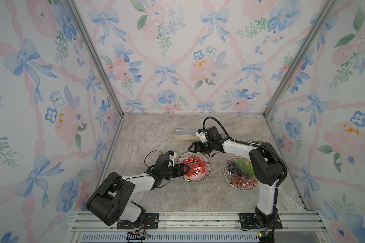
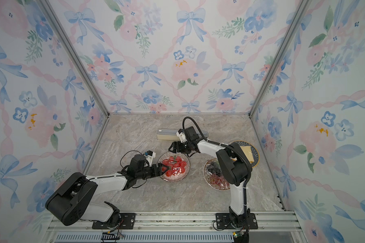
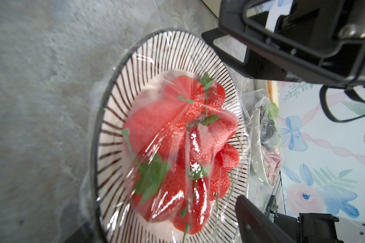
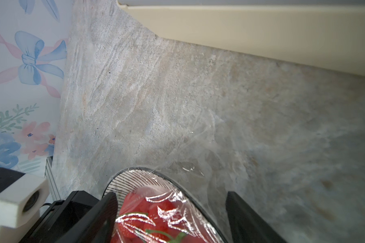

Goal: Wrap the plate with plastic wrap
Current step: Cover the plate with plastic wrap.

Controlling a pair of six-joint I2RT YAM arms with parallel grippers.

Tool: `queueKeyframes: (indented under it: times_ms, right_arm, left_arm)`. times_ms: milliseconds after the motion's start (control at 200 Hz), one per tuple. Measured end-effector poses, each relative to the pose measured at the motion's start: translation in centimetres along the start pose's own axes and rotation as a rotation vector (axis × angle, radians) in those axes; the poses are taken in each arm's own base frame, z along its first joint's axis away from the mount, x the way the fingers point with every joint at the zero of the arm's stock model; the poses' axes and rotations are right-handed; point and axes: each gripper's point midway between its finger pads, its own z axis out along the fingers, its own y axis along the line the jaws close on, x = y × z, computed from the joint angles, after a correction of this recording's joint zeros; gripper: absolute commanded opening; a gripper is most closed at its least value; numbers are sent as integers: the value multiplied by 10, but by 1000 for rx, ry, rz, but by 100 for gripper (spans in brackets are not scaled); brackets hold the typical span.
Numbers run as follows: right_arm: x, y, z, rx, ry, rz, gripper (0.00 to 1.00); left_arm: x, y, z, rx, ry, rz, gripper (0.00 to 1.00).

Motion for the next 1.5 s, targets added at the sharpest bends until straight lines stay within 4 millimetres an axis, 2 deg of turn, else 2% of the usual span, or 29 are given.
queueKeyframes:
  times_ms: [305, 705, 910, 1060, 1165, 1335, 1500]
  right_arm:
    - [8, 3, 4, -39, 21, 69, 82]
    - [14, -9, 3, -41, 25, 122, 81]
    - [16, -16, -13, -26, 8, 155, 81]
    - [4, -16, -33, -10, -39, 152, 83]
    - [2, -15, -38, 4, -48, 146, 83]
    - [15, -20, -30, 31, -5, 162, 84]
    - [39, -21, -7, 34, 76, 172, 83]
  left_arm:
    - [7, 0, 1, -2, 14, -12, 86]
    - [12, -3, 2, 11, 11, -10, 87]
    - [13, -3, 2, 16, 7, -13, 86]
    - [13, -3, 2, 16, 7, -15, 87]
    - [13, -3, 2, 16, 7, -15, 87]
    - [13, -3, 2, 16, 7, -15, 86]
    - [14, -5, 2, 19, 11, -12, 86]
